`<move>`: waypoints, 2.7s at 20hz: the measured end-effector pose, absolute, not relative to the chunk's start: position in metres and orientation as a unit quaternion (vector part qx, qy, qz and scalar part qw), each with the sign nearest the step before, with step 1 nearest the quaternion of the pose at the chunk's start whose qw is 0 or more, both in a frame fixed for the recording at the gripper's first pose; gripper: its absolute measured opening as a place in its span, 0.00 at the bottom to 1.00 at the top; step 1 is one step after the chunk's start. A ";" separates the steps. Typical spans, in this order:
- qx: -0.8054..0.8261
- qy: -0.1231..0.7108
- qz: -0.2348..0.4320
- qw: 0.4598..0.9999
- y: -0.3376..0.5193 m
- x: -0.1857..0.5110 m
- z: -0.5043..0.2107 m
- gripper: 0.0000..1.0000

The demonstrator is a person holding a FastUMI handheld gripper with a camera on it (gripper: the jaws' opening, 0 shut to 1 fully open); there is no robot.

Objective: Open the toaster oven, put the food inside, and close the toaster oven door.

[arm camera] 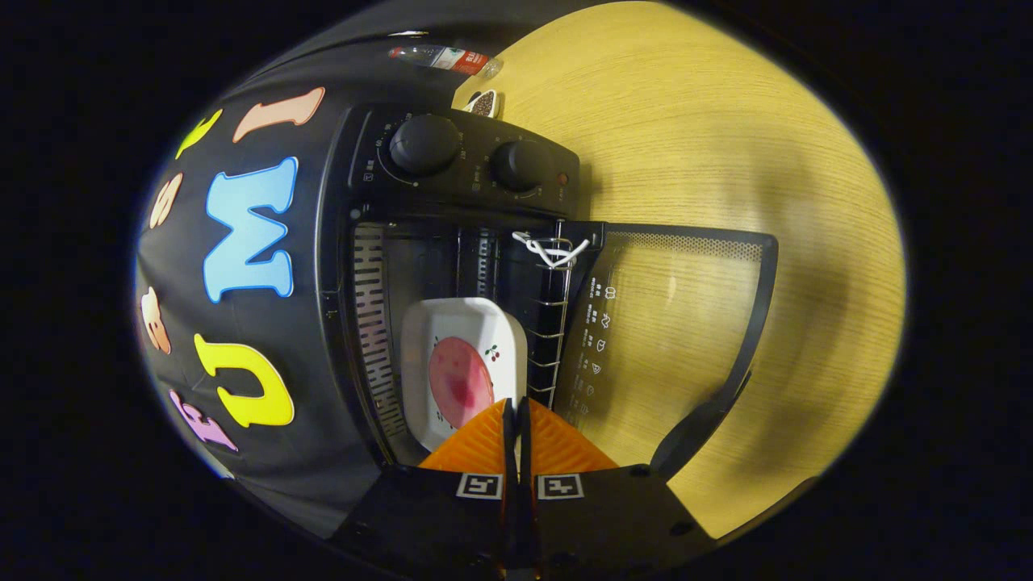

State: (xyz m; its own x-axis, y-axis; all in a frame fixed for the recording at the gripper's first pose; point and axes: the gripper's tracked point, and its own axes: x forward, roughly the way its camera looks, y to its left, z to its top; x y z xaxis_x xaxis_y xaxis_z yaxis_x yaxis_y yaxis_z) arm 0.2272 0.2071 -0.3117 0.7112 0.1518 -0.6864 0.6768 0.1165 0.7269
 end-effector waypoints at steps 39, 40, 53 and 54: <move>0.391 0.387 -0.029 0.834 0.210 0.125 -0.268 0.98; 0.364 0.396 -0.018 0.843 0.213 0.118 -0.271 0.98; 0.094 0.462 0.053 0.880 0.216 0.082 -0.314 0.98; 0.085 0.472 0.052 0.876 0.214 0.080 -0.319 0.98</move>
